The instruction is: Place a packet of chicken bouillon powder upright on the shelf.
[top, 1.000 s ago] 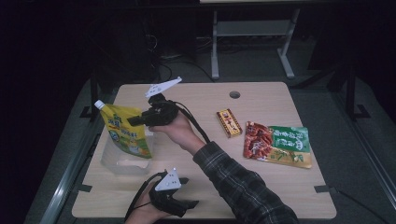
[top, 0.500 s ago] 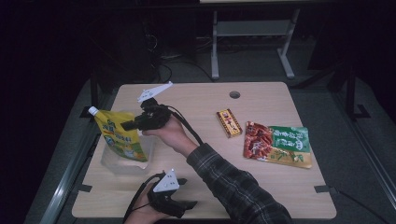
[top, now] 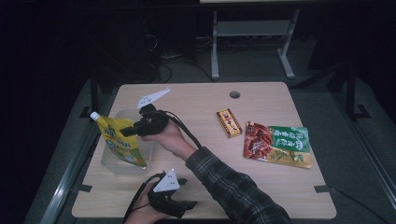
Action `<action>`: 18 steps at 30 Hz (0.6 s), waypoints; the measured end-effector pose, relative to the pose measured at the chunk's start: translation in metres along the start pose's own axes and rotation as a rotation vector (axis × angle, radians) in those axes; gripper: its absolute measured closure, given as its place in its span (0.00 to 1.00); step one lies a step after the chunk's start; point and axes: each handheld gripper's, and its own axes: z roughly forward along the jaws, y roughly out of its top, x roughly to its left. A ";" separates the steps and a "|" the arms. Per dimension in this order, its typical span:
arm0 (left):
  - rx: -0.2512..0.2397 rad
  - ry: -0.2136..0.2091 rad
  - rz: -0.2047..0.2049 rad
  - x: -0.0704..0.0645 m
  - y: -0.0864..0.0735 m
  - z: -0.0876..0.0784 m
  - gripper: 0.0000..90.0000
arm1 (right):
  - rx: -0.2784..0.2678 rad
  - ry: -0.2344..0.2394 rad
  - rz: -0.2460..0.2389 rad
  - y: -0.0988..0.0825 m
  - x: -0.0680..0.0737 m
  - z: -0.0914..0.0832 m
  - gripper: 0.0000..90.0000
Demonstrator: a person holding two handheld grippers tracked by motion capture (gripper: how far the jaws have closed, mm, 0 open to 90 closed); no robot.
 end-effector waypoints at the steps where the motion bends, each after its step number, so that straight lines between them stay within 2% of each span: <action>1: 0.002 0.001 0.001 0.000 0.000 0.000 0.21 | 0.004 -0.001 0.000 -0.001 0.000 0.000 1.00; 9: 0.002 0.002 0.016 0.001 0.000 0.000 0.21 | 0.027 -0.016 0.006 -0.008 -0.001 0.001 1.00; 13: 0.003 0.003 0.015 0.001 0.000 0.000 0.21 | 0.052 -0.024 0.006 -0.014 0.000 0.004 0.99; 18: 0.003 0.005 0.012 0.001 0.000 0.000 0.21 | 0.055 -0.024 0.006 -0.020 0.001 0.000 0.99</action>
